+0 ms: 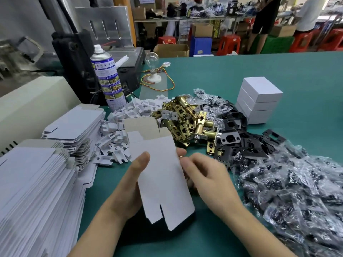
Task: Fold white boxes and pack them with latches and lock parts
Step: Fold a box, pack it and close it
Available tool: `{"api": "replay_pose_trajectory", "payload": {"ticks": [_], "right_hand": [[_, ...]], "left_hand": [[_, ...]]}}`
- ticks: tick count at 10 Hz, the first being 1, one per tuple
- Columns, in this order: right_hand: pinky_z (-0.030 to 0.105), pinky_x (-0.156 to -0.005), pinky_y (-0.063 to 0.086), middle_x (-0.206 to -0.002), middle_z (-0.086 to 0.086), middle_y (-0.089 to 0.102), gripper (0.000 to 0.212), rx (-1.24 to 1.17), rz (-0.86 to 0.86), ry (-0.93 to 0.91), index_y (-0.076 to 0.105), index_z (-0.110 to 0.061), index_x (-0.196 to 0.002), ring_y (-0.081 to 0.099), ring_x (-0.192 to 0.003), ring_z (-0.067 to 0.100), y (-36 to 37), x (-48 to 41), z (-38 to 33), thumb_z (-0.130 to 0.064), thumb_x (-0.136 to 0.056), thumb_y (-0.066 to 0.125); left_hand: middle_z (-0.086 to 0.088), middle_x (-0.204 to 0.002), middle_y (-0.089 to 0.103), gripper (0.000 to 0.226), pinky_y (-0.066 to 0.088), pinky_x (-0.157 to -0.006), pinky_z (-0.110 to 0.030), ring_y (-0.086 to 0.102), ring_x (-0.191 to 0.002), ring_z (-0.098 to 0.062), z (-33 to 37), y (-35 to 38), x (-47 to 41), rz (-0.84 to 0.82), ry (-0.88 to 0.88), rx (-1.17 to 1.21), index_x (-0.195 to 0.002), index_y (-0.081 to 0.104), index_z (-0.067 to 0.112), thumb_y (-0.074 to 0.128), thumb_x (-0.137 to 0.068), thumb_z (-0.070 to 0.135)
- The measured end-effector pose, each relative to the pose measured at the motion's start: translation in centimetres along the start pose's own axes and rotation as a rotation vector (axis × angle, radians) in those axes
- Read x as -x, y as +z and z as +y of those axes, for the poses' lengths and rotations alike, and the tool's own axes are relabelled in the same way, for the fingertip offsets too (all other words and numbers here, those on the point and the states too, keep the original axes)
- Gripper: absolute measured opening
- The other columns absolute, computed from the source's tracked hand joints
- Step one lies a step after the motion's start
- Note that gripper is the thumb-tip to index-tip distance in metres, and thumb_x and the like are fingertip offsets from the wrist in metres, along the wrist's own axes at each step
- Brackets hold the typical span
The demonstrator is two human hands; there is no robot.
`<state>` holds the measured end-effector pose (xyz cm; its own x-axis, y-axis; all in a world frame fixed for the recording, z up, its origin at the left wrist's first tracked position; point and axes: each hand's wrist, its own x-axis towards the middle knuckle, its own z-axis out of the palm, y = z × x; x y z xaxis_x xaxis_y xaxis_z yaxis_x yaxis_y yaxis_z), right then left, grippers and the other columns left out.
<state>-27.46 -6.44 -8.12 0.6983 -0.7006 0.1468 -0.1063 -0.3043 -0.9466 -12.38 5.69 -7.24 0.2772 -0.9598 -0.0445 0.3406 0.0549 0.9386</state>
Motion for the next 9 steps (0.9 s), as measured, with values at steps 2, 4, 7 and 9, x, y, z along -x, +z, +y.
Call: {"api": "replay_pose_trajectory", "payload": {"ticks": [2, 4, 7, 9], "right_hand": [[0.016, -0.09, 0.044, -0.113, -0.014, 0.059, 0.037, 0.285, 0.237, -0.387, 0.068, -0.024, -0.12, 0.056, -0.113, 0.008, -0.6, 0.2, -0.4, -0.05, -0.096, 0.058], [0.028, -0.092, 0.046, -0.106, -0.014, 0.058, 0.036, 0.341, 0.123, -0.401, 0.068, -0.023, -0.11, 0.055, -0.109, 0.008, 0.5, 0.6, -0.8, -0.054, -0.094, 0.061], [0.035, -0.048, 0.048, -0.079, 0.002, 0.055, 0.028, -0.255, -0.1, -0.072, 0.05, -0.016, -0.083, 0.057, -0.067, 0.015, 0.1, 0.8, -1.7, -0.034, -0.09, 0.07], [0.022, -0.059, 0.045, -0.072, 0.001, 0.055, 0.023, -0.422, -0.071, -0.068, 0.052, -0.013, -0.076, 0.053, -0.068, 0.013, 0.1, 0.4, -1.5, -0.022, -0.087, 0.07]], "left_hand": [[-0.011, -0.141, 0.068, 0.123, 0.052, -0.11, -0.041, 0.064, -0.132, -0.025, -0.6, 0.1, 0.8, -0.106, -0.168, -0.019, -0.133, 0.072, 0.022, 0.085, -0.032, 0.091], [-0.016, -0.152, 0.057, 0.15, 0.037, -0.123, -0.047, 0.052, -0.144, -0.032, 0.2, 0.8, 0.8, -0.063, -0.204, -0.059, -0.143, 0.056, 0.012, 0.08, -0.021, 0.096], [-0.007, -0.101, 0.077, 0.07, 0.062, -0.077, -0.035, 0.075, -0.089, -0.022, 0.0, 1.8, 0.0, -0.164, -0.25, -0.12, -0.115, 0.076, 0.034, 0.083, -0.063, 0.08], [-0.001, -0.104, 0.073, 0.08, 0.057, -0.075, -0.031, 0.068, -0.089, -0.019, -0.2, 1.4, -0.9, -0.109, -0.162, -0.236, -0.123, 0.07, 0.031, 0.081, -0.063, 0.082]]}}
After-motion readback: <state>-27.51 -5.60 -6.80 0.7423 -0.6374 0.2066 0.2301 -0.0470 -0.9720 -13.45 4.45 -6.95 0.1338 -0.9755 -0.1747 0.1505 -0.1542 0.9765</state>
